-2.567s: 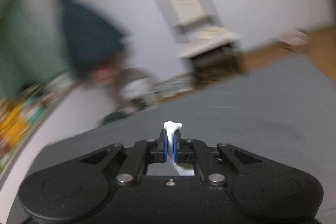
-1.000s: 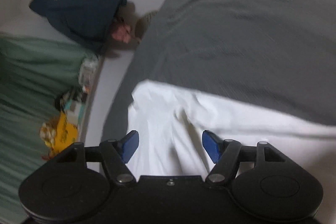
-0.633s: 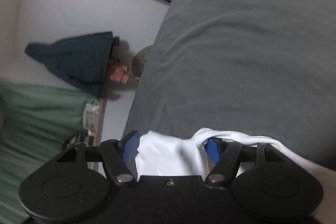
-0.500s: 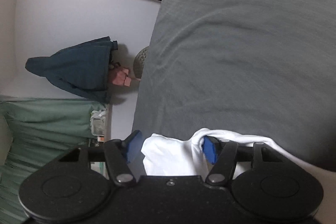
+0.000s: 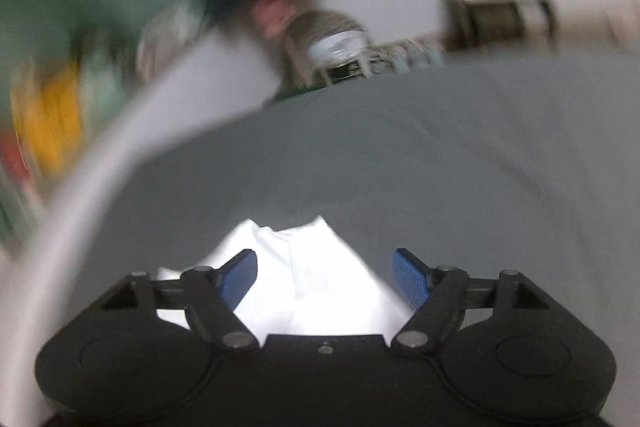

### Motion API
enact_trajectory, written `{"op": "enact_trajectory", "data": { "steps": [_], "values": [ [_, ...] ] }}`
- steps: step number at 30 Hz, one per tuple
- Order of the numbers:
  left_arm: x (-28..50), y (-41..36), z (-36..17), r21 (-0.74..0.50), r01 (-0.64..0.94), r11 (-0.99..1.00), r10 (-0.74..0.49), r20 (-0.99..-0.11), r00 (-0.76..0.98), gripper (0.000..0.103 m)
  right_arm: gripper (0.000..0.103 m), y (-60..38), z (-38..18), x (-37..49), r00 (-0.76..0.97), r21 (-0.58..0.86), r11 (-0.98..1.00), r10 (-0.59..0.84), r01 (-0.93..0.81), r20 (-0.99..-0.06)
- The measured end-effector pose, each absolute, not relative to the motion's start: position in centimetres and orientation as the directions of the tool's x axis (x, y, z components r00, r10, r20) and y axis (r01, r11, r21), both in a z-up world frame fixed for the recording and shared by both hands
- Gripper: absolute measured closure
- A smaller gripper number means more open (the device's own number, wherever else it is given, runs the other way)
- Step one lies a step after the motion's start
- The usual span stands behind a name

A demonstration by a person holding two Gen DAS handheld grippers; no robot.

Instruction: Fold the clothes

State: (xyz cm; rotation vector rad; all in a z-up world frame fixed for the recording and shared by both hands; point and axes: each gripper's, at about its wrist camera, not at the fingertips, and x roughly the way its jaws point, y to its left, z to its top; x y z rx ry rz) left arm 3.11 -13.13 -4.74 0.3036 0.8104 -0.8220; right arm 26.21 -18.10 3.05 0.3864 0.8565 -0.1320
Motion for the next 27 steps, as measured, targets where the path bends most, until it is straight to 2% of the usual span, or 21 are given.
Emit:
{"op": "enact_trajectory", "data": {
  "steps": [3,5,7,10,16,24,27],
  "values": [
    [2.5,-13.6,-5.1,-0.006,0.772,0.636,-0.518,-0.745,0.421,0.0,0.021,-13.6,2.9,32.8,0.502,-0.028,0.991,-0.092,0.133,-0.86],
    [2.5,-13.7,-5.2,0.008,0.781,0.625,-0.52,-0.743,0.423,0.0,0.021,-10.6,2.9,37.2,0.408,-0.22,0.976,-0.205,0.01,-0.89],
    [2.7,-13.4,-5.2,-0.007,0.784,0.621,-0.532,-0.738,0.415,0.0,0.019,-8.0,2.3,40.7,0.326,-0.375,0.92,-0.323,-0.111,-0.889],
    [2.9,-13.0,-5.2,-0.03,0.785,0.619,-0.547,-0.733,0.403,0.0,0.017,-6.1,-0.5,42.1,0.227,-0.518,0.824,-0.472,-0.228,-0.852],
    [2.9,-13.1,-5.3,-0.01,0.795,0.607,-0.542,-0.736,0.404,0.0,0.016,-6.9,-5.2,43.0,0.118,-0.589,0.768,-0.579,-0.251,-0.806],
    [2.9,-13.0,-5.4,-0.005,0.801,0.598,-0.544,-0.737,0.401,0.0,0.016,-11.2,-5.2,44.5,0.249,-0.695,0.719,-0.677,0.023,-0.692],
    [3.1,-13.0,-5.4,-0.011,0.804,0.595,-0.55,-0.735,0.397,0.0,0.016,-12.7,-4.7,44.7,0.226,-0.646,0.762,-0.638,0.048,-0.736]
  ]
}}
